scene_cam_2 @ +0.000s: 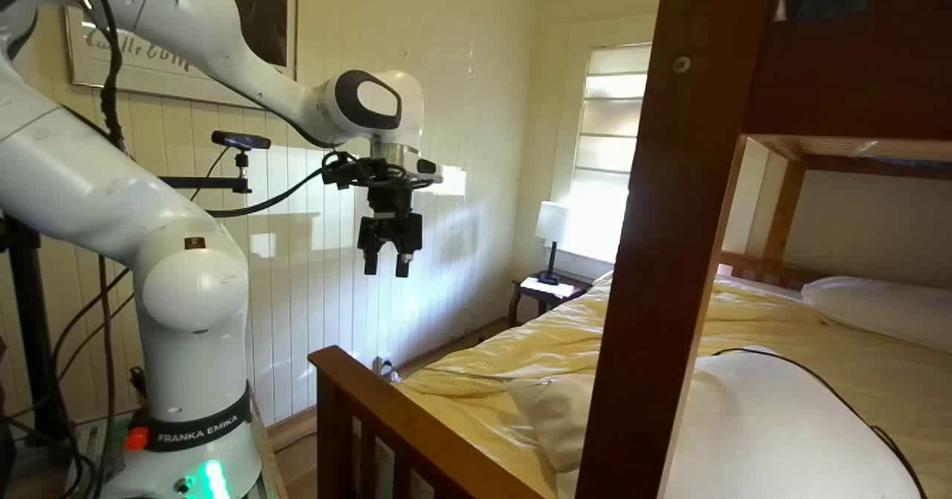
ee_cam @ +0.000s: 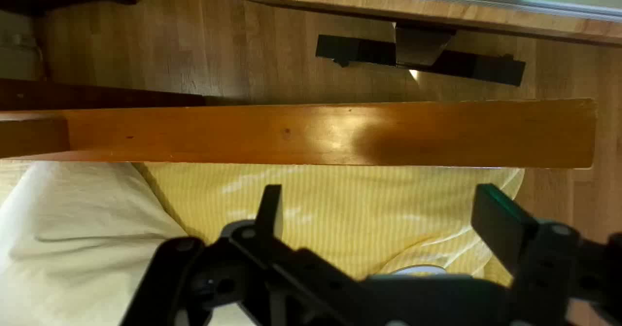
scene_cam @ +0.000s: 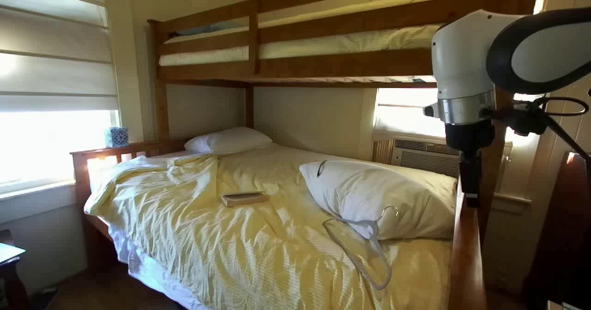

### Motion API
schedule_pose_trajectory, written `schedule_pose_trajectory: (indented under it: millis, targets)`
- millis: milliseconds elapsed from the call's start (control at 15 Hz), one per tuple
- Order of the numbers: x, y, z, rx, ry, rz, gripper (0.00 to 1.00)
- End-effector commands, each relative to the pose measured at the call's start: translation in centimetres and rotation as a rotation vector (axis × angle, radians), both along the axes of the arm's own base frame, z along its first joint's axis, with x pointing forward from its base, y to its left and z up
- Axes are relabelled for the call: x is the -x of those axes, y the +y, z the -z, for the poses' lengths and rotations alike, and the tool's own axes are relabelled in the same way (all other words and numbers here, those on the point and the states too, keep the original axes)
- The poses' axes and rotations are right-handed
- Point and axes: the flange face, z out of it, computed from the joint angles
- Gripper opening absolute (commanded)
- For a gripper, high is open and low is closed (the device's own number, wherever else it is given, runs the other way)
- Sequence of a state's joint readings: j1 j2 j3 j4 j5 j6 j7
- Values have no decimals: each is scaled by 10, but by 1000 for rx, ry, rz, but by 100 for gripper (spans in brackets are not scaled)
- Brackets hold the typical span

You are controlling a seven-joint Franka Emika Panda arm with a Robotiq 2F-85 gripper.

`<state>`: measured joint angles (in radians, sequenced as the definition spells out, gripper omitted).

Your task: Hang the coat hanger on the hook

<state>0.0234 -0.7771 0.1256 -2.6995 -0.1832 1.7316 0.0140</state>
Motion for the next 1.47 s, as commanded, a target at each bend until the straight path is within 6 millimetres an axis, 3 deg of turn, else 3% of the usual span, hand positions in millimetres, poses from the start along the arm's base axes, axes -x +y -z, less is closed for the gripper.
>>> schedule_pose_trajectory:
  millis: [0,600,800,1133,1400]
  targets:
    - [0,0,0,0,1,0,100]
    - [-2,-1,-1,2,-15,7,100]
    - [-15,-9,-9,7,-150,78,100]
    - [-58,-54,-22,-17,-408,242,100]
    - [-89,-103,0,-37,-436,476,100]
